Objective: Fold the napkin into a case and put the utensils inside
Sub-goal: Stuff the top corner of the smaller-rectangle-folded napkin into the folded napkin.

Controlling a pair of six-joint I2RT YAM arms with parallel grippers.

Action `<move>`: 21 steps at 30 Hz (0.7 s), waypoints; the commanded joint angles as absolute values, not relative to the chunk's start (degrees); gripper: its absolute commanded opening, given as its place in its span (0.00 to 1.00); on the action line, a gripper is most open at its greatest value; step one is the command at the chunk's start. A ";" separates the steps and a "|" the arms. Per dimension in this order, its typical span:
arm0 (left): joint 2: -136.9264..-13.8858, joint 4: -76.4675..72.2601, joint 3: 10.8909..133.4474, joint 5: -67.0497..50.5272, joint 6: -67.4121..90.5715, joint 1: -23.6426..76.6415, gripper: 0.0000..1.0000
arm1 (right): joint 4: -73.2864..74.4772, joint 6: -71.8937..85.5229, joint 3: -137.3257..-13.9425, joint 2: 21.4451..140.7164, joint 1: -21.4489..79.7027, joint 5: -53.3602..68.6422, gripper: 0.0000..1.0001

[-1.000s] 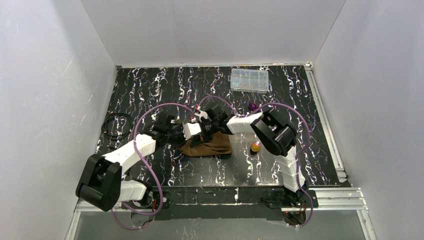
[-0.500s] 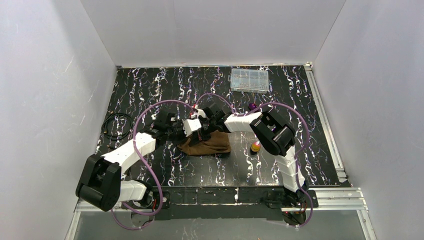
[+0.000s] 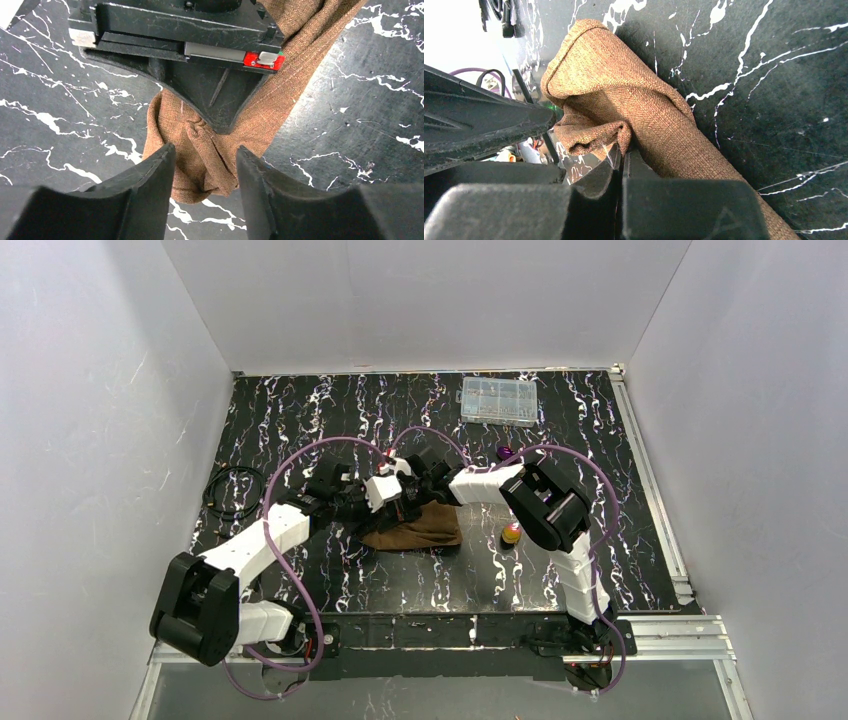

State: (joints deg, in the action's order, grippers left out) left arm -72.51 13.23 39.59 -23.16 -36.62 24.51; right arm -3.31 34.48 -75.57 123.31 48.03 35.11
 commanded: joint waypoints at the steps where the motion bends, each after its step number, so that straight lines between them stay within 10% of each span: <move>1: -70.54 15.01 40.63 -24.33 -34.91 24.79 0.54 | 5.25 31.10 -71.48 126.67 49.29 29.08 0.01; 5: -71.30 10.44 39.32 -20.77 -35.32 24.95 0.98 | 3.79 31.62 -70.69 125.99 49.24 29.97 0.01; 15: -75.94 6.42 35.97 -14.94 -40.53 25.84 0.97 | -1.10 33.10 -68.47 124.19 49.26 33.44 0.01; 21: -76.61 7.09 35.49 -11.76 -42.96 25.71 0.74 | -2.86 33.56 -67.59 123.83 49.22 34.65 0.01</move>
